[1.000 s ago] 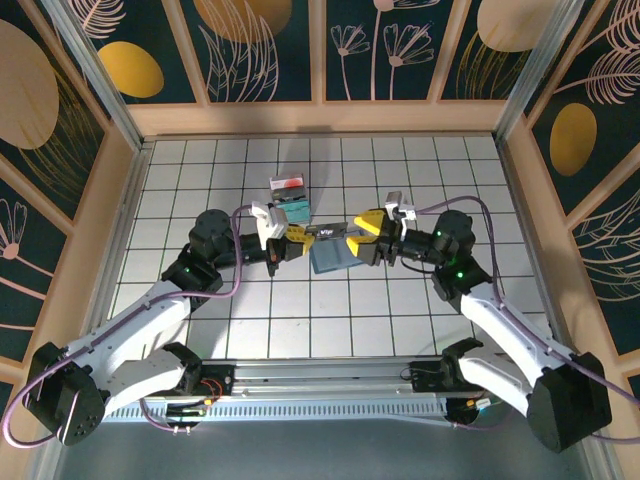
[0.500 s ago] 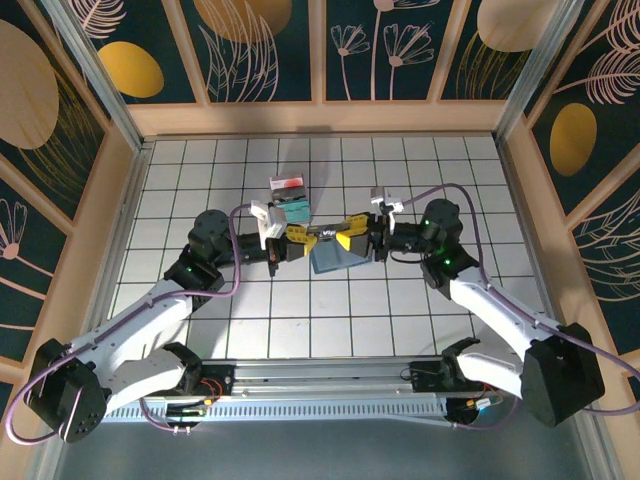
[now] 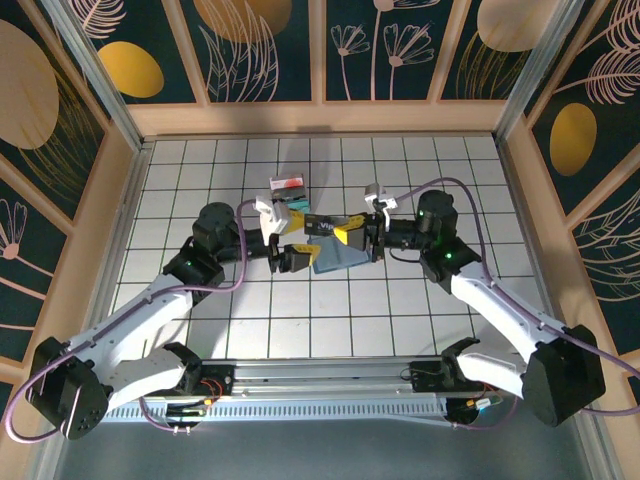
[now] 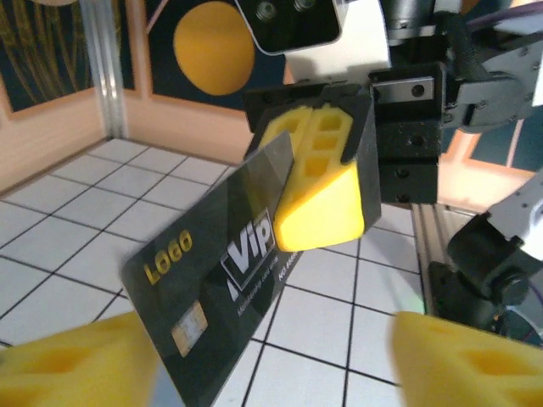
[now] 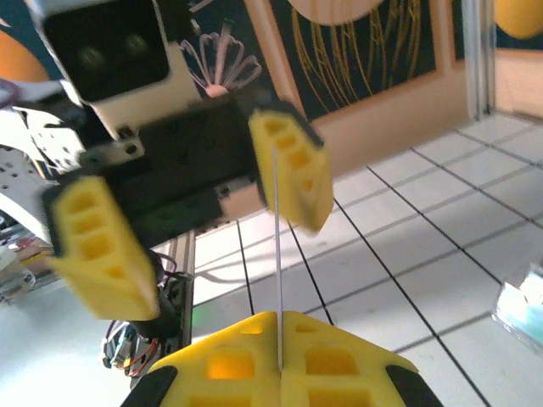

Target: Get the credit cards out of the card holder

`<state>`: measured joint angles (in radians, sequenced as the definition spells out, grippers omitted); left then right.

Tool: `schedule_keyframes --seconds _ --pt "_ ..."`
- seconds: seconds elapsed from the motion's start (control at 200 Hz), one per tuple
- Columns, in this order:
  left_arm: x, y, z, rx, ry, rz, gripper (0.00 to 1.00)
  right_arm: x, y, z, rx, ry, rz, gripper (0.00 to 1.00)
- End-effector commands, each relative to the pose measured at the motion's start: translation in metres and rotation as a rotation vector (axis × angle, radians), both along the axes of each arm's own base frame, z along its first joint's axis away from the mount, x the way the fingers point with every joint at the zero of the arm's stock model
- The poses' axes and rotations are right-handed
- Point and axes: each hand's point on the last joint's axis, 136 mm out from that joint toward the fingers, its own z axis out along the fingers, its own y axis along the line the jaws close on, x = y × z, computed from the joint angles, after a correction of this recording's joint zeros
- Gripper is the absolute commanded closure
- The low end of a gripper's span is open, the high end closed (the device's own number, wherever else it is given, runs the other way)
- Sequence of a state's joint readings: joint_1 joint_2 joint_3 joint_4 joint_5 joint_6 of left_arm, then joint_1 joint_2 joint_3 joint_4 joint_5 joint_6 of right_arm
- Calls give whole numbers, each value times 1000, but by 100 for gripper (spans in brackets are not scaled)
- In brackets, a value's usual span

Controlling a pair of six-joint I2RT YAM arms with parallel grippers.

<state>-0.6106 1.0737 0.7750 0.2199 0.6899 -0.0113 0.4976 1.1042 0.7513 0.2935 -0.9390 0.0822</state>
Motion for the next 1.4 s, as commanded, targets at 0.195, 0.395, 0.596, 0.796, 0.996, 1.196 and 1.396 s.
schedule_keyframes --seconds 0.195,0.395,0.596,0.796,0.996,1.196,1.396 --pt "23 0 29 123 -94 71 13 4 -4 -16 -149 26 -52 100" --pt "9 -16 20 201 -94 -121 24 -4 -3 -14 -154 25 -14 100" --pt "5 -26 9 276 -81 -256 37 -11 -2 -12 -156 20 15 100" --pt "6 -32 -6 337 -40 -339 53 -15 -2 -10 -152 10 20 100" --pt "11 -33 -16 360 -14 -349 72 -17 -3 -9 -150 3 21 100" --pt "9 -31 -21 375 -16 -353 96 -16 -3 -10 -153 0 17 100" --pt "17 -28 -19 370 -81 -287 100 -7 -5 -12 -165 1 -37 91"
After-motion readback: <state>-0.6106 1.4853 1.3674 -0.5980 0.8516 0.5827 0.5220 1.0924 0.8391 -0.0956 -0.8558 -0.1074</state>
